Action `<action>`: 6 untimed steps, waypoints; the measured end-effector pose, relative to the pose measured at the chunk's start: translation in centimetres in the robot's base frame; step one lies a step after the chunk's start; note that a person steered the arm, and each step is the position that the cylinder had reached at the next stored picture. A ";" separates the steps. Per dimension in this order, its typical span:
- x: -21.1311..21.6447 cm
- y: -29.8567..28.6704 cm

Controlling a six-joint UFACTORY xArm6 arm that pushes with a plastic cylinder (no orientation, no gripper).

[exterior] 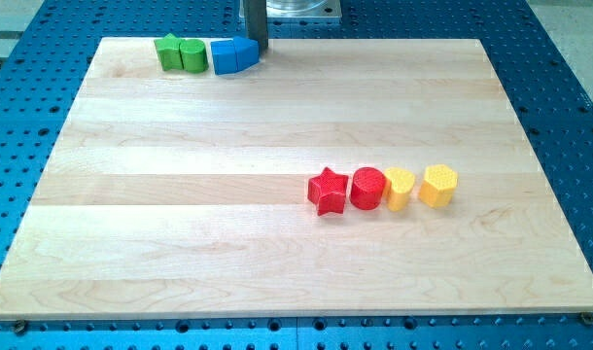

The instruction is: Make a diagonal line out of green blocks and blue blocks

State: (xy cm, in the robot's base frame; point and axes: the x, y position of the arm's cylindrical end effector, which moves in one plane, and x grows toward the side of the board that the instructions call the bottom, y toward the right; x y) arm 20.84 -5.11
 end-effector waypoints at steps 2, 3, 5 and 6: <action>3.4 0.4; 5.4 0.7; 13.0 -1.1; 9.8 -2.2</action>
